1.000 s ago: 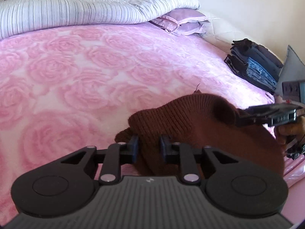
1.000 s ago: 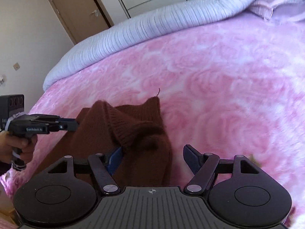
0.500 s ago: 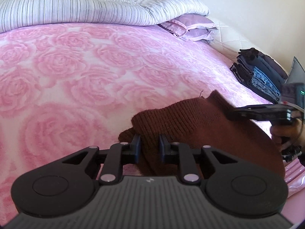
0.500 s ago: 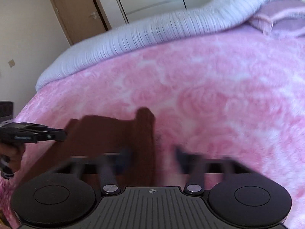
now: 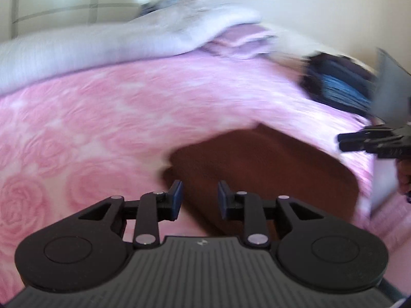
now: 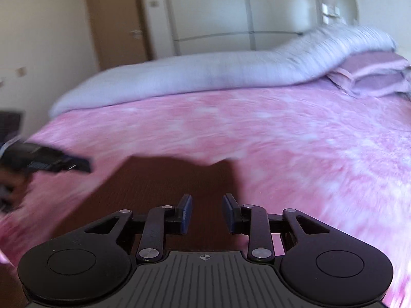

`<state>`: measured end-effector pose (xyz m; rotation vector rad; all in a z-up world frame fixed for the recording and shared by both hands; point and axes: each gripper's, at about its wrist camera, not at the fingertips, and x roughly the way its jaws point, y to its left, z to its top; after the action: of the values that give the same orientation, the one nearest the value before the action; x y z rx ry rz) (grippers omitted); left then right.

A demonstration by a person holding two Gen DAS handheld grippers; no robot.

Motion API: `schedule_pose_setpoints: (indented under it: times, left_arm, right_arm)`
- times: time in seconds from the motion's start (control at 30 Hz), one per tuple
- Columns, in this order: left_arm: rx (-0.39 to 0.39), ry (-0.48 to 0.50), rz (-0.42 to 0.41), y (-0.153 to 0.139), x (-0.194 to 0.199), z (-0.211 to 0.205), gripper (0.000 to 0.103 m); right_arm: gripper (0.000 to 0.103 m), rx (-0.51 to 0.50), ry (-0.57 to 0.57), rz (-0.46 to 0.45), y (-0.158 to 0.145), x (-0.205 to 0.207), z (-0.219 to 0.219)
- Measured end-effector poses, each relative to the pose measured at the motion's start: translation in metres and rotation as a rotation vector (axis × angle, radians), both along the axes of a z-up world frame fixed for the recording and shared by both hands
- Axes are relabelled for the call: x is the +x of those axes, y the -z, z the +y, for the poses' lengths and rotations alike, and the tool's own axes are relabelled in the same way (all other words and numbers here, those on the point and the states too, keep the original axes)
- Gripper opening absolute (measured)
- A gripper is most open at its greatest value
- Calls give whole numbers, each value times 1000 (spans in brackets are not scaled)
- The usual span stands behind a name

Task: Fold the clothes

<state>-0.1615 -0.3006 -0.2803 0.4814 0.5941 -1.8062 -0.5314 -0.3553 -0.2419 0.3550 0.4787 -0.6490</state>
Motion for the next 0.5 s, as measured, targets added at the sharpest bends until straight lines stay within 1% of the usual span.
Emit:
schedule_pose_setpoints:
  times: [0.07, 0.1, 0.17, 0.2, 0.23, 0.27, 0.3, 0.33, 0.37, 0.4, 0.43, 0.47, 0.5]
  left_arm:
    - [-16, 85, -16, -1, -21, 23, 24]
    - [-3, 119, -45, 6, -33, 31, 25]
    - [30, 176, -119, 24, -54, 44, 25]
    - [46, 184, -163, 36, -60, 47, 26]
    - [32, 177, -171, 43, -61, 51, 27]
    - [25, 161, -149, 44, -58, 53, 28]
    - [42, 143, -122, 42, -55, 52, 28]
    - [48, 128, -120, 39, -53, 52, 31]
    - [41, 118, -139, 34, -53, 54, 31]
    - [34, 109, -157, 30, -54, 57, 31]
    - [13, 107, -201, 25, -57, 61, 31]
    - [-23, 124, -268, 20, -64, 69, 27]
    - [-66, 159, -338, 15, -73, 77, 28]
  right_arm:
    - [32, 0, -16, -41, 9, -8, 38]
    - [33, 15, -12, -53, 18, -10, 51]
    - [34, 74, 24, -58, 42, -16, 61]
    - [34, 103, 58, -66, 54, -23, 60]
    - [32, 133, 84, -88, 64, -32, 57]
    - [32, 158, 98, -122, 68, -40, 55]
    - [32, 161, 107, -125, 66, -44, 56]
    - [32, 131, 112, -92, 60, -44, 62]
    - [32, 82, 124, -39, 53, -42, 69]
    - [35, 34, 149, 13, 47, -40, 75]
    - [41, -8, 170, 61, 43, -38, 81]
    - [46, -50, 171, 109, 42, -36, 87]
    - [57, -103, 152, 168, 43, -31, 95]
